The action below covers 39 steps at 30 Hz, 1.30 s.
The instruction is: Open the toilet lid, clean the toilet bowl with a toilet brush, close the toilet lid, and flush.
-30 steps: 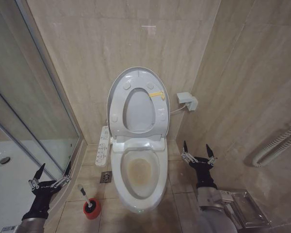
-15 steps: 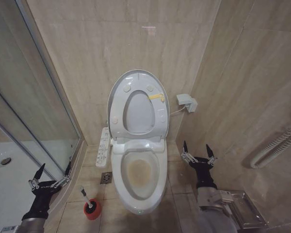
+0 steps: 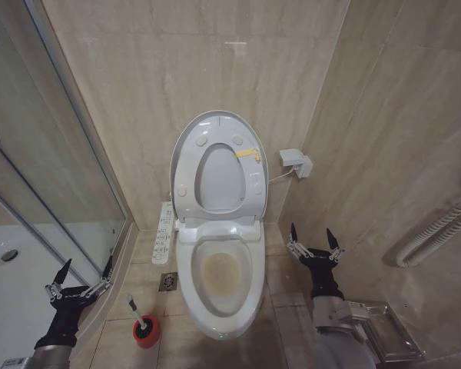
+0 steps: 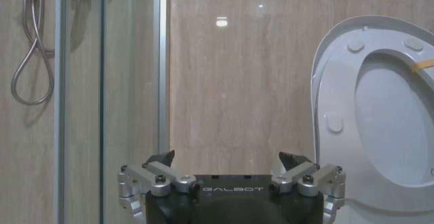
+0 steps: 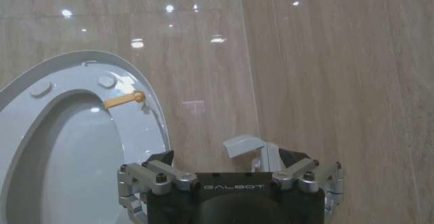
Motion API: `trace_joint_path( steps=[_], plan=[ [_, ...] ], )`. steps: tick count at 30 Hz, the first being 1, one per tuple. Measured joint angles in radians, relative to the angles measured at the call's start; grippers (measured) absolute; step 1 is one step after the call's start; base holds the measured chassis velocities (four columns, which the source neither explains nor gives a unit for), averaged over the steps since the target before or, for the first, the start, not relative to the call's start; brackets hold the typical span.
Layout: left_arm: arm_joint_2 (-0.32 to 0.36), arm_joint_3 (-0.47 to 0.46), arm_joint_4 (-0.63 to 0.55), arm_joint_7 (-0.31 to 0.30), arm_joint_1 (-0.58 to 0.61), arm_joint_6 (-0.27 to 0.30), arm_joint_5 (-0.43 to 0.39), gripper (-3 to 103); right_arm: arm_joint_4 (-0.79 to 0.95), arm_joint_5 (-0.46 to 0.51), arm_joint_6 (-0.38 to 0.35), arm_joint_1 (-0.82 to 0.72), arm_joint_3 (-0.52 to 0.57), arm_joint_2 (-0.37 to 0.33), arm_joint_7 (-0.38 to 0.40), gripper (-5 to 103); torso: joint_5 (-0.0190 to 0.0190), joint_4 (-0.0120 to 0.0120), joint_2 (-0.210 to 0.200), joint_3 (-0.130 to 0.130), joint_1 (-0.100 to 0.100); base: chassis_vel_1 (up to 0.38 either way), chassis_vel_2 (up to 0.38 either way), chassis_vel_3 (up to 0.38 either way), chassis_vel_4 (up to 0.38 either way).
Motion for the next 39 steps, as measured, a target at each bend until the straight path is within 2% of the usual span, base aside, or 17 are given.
trace_joint_path(
  steps=[39],
  plan=[
    [0.0,0.0,0.0,0.0,0.0,0.0,0.0,100,0.0,0.0,0.0,0.0,0.0,0.0,0.0,100,0.0,0.0,-0.004,-0.003,-0.002,0.0,0.0,0.0,0.0]
  ],
)
